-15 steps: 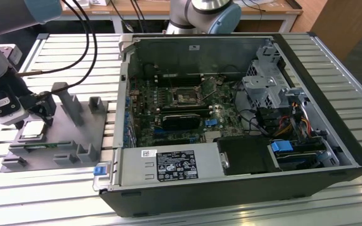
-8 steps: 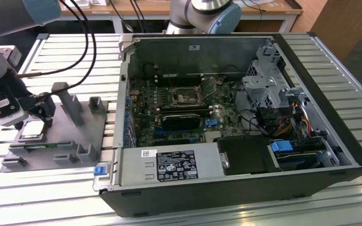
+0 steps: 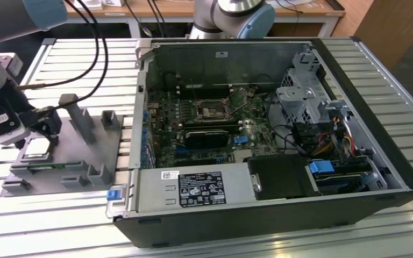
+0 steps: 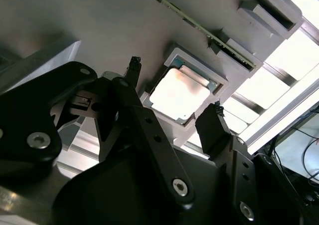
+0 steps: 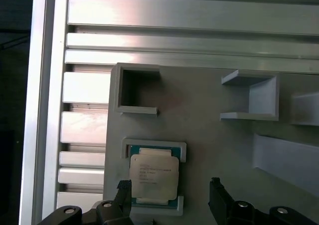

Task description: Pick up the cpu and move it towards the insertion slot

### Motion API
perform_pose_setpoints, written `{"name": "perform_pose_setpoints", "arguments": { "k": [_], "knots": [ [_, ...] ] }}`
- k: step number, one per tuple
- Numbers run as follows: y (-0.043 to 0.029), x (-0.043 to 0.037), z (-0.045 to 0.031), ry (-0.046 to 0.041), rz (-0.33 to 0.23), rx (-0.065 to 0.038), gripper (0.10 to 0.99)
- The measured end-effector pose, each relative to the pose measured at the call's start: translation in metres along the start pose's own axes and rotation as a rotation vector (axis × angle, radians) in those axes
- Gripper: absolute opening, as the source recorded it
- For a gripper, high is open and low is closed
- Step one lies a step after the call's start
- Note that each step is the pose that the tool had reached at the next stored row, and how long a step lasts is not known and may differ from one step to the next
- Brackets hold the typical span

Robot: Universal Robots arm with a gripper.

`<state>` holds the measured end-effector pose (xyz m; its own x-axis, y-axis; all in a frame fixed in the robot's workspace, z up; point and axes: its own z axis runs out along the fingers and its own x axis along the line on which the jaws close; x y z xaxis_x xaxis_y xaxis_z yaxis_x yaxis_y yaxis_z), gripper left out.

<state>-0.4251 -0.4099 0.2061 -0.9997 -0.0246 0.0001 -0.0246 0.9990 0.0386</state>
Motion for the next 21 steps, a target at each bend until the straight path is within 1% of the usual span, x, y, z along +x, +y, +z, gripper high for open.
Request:
{"name": "perform_pose_setpoints", "arguments": {
  "k": [5,12,21],
  "knots": [
    [0.0001,0.0022,0.0008,-0.0001,0.000,0.000,0.722],
    [0.0011,0.0030,0.0017,-0.0001,0.000,0.000,0.722],
    [0.0015,0.0037,0.0056,-0.0001,0.001,0.000,0.722]
  ]
}}
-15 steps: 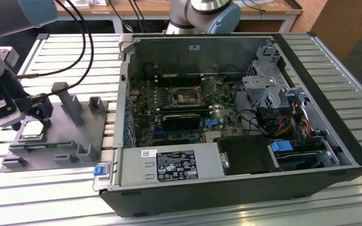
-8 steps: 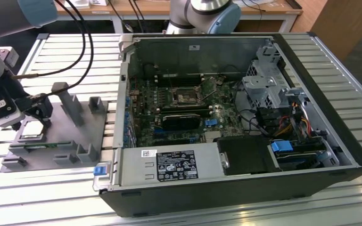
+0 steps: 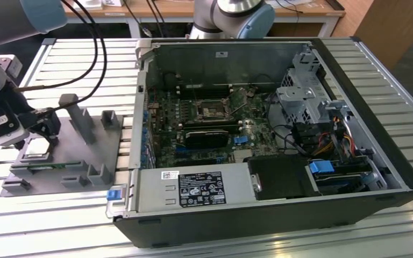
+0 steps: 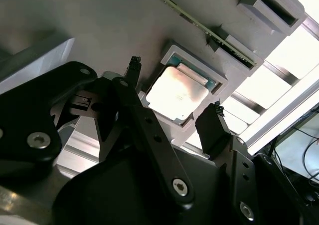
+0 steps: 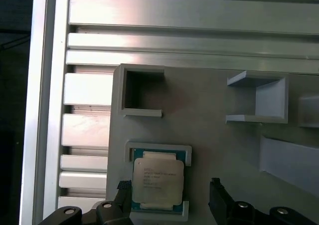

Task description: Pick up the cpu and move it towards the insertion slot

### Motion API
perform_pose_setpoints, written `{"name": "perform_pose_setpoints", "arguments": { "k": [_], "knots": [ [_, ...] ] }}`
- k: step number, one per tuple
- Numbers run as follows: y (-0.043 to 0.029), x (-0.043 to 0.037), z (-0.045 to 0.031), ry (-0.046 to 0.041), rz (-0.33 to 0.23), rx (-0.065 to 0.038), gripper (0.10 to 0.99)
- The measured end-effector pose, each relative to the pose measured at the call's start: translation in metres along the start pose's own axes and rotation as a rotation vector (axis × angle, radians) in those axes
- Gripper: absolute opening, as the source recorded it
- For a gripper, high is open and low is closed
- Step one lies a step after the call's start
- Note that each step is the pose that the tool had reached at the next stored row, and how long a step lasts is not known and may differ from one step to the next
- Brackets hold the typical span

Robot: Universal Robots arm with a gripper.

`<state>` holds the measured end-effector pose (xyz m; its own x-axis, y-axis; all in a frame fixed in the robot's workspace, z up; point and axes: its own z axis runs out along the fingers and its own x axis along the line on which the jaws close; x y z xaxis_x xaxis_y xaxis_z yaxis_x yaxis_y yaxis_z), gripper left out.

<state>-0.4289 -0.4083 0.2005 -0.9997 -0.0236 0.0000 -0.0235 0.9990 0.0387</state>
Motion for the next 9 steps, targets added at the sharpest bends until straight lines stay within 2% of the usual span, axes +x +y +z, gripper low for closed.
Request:
{"name": "perform_pose_setpoints", "arguments": {
  "k": [9],
  "knots": [
    [0.0013,0.0025,0.0054,0.0001,0.000,0.000,0.722]
  ]
}}
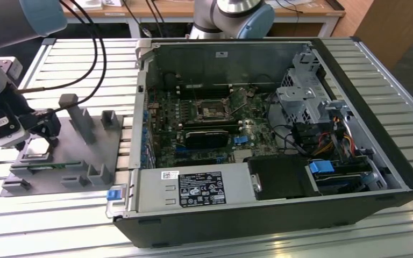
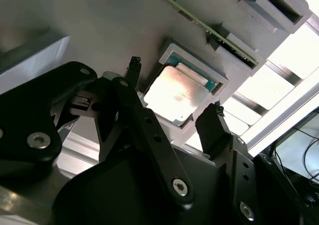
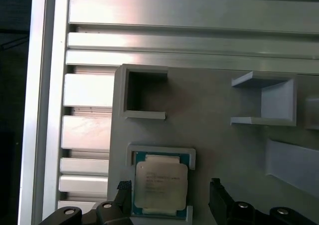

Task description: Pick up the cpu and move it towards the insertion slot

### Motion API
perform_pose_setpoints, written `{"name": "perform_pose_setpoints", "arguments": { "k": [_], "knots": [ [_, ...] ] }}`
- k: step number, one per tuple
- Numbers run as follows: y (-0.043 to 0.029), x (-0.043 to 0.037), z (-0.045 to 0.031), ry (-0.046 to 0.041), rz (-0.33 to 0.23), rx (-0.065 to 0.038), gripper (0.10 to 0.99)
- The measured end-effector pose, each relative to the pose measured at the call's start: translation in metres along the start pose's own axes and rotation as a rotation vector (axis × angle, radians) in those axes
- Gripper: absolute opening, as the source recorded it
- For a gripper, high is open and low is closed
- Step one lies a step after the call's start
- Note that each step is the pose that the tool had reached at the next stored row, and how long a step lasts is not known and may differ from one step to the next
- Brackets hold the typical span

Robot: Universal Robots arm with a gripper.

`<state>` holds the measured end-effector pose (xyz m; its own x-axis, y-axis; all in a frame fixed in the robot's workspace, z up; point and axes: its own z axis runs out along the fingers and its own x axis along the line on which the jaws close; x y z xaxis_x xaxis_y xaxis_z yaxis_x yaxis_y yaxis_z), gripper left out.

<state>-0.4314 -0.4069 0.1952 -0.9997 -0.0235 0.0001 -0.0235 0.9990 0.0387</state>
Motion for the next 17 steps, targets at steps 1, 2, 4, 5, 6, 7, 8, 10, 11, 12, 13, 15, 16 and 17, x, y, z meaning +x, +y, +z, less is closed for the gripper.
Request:
{"name": "perform_pose_setpoints", "arguments": {
  "k": [1,2,4,5,6,7,8,10,11,12,13,15,16,17],
  "knots": [
    [0.0000,0.0002,0.0006,-0.0001,0.000,0.000,0.722],
    [0.0001,0.0005,0.0011,-0.0001,0.000,0.000,0.722],
    [0.0002,0.0010,0.0023,-0.0001,0.000,0.000,0.722],
    [0.0002,0.0013,0.0028,-0.0002,0.000,0.000,0.722],
    [0.0003,0.0016,0.0033,-0.0002,0.000,0.000,0.722],
    [0.0004,0.0019,0.0038,-0.0002,0.000,0.000,0.722],
    [0.0004,0.0023,0.0041,-0.0002,0.000,0.000,0.722],
    [0.0004,0.0033,0.0047,0.0000,0.000,0.000,0.722],
    [0.0005,0.0034,0.0051,-0.0002,0.000,0.000,0.722],
    [0.0006,0.0036,0.0052,0.0000,0.000,0.000,0.722],
    [0.0007,0.0037,0.0054,0.0000,0.000,0.000,0.706],
    [0.0008,0.0041,0.0060,-0.0002,0.000,0.000,0.639],
    [0.0008,0.0043,0.0061,-0.0001,0.000,0.000,0.639],
    [0.0009,0.0045,0.0063,-0.0001,0.000,0.000,0.639]
  ]
}}
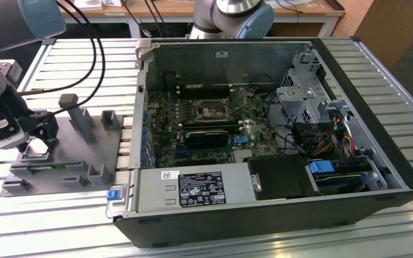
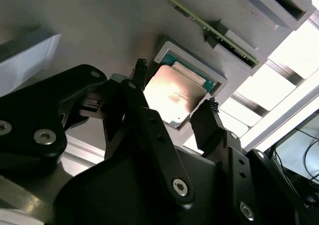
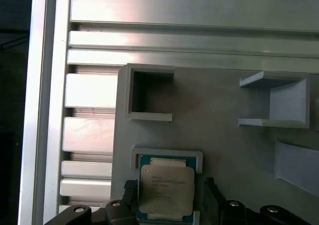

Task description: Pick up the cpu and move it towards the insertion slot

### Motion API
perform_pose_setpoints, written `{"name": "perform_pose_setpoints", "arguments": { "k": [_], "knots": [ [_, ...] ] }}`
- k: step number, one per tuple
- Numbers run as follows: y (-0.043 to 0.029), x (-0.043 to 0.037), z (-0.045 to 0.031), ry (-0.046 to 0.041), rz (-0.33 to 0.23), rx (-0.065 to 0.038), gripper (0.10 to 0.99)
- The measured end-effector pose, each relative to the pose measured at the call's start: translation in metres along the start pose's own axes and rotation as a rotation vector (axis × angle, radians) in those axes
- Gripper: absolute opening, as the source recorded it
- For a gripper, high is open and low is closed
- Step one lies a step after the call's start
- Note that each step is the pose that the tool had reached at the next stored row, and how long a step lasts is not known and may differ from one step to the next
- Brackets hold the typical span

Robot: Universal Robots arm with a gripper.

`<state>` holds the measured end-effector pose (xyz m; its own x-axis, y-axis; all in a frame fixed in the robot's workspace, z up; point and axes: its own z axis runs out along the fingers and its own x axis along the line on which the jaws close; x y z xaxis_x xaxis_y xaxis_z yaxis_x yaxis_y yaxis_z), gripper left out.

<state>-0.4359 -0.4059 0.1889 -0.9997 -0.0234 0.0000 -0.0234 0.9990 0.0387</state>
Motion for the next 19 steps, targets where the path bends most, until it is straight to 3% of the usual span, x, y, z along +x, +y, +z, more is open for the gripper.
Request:
{"name": "perform_pose_setpoints", "arguments": {
  "k": [19],
  "knots": [
    [0.0024,0.0035,0.0057,0.0000,0.000,0.000,0.639]
  ]
}}
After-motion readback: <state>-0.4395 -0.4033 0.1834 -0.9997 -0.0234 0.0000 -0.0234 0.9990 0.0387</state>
